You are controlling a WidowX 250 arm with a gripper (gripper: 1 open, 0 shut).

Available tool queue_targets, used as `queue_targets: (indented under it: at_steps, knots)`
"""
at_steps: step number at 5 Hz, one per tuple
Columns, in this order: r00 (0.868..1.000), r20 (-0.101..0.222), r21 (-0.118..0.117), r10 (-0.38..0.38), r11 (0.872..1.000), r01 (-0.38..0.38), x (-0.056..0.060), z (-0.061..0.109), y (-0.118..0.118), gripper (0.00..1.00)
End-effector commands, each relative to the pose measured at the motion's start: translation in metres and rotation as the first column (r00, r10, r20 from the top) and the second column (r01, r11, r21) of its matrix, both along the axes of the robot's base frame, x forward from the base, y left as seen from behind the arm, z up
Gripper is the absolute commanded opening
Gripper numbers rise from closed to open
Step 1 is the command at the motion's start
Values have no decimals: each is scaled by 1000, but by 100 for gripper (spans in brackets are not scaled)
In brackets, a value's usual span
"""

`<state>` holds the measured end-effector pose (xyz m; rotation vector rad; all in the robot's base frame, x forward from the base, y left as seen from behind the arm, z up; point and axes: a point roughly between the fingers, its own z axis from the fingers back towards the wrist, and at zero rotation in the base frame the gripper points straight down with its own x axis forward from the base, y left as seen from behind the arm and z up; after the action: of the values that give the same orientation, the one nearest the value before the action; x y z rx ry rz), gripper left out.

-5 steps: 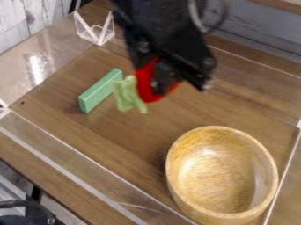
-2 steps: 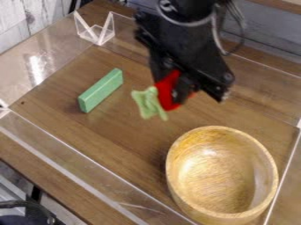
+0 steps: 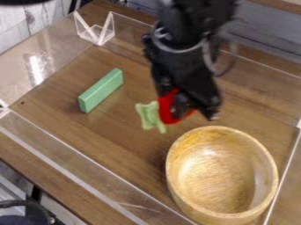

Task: Move the red object to the left side of the table

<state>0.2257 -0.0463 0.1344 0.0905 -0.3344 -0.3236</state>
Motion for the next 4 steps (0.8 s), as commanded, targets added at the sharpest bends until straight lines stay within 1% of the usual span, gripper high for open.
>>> queue_targets:
  at_steps: [1,2,3,4]
  knots:
    - [999,43,-12,-5,1000,6,15,3,4,0]
    - [999,39,-16,-8,1000,8,24,-1,4,0]
    - [999,32,-17,12,1000,-12,30,14,6,0]
    - [999,31,-33,23,999,-22,34,23,7,0]
